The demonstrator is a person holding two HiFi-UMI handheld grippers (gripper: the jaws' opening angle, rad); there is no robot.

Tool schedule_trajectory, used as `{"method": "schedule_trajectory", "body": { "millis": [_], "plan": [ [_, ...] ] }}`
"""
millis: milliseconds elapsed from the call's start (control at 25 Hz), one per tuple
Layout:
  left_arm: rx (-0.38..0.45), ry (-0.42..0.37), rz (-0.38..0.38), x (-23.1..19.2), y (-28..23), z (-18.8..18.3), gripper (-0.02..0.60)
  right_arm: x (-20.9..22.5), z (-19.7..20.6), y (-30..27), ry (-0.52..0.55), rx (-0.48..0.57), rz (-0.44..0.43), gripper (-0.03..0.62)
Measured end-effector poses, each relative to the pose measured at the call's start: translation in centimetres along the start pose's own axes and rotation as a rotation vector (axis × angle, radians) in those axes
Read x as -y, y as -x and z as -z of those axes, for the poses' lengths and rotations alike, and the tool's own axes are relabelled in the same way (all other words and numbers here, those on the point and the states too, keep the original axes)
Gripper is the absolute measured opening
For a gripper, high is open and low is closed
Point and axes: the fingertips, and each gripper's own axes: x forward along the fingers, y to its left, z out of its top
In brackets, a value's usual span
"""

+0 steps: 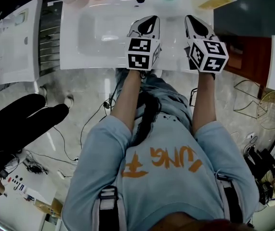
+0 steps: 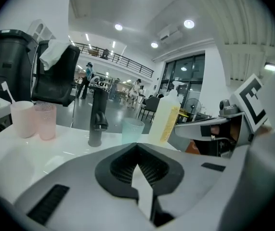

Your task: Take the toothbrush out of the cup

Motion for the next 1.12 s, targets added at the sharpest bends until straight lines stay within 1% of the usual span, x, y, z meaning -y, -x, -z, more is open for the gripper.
{"method": "schedule_trajectory", "body": {
  "millis": [120,280,560,800,1120],
  "plan": [
    [0.027,-0.008,-0.037,-1.9,0.7,-1.2,0.008,-1.6,-1.7,-1.0,0.028,0.035,-0.038,0.037],
    [0.051,-0.015,-0.074,-3.7,2.3,-2.6,0.008,-3.6,-3.3,-1.5,0.054,0.057,-0.070,0.037],
    [0.116,-0.044,-0.150,-7.3,5.1,-5.9,0.008,-7.5,-7.5,-2.8,0.096,0.136,-0.145,0.037],
    [0.165,-0.063,-0.205,-10.0,7.9,-8.4,0.008,-11.4,-10.0,-4.0,0.134,0.170,-0.206,0.037],
    [0.194,-0.043,-0.293,-15.4,11.8,-9.6,0.008,-17.6,-12.6,-6.4,0.191,0.193,-0.289,0.037]
  ]
}}
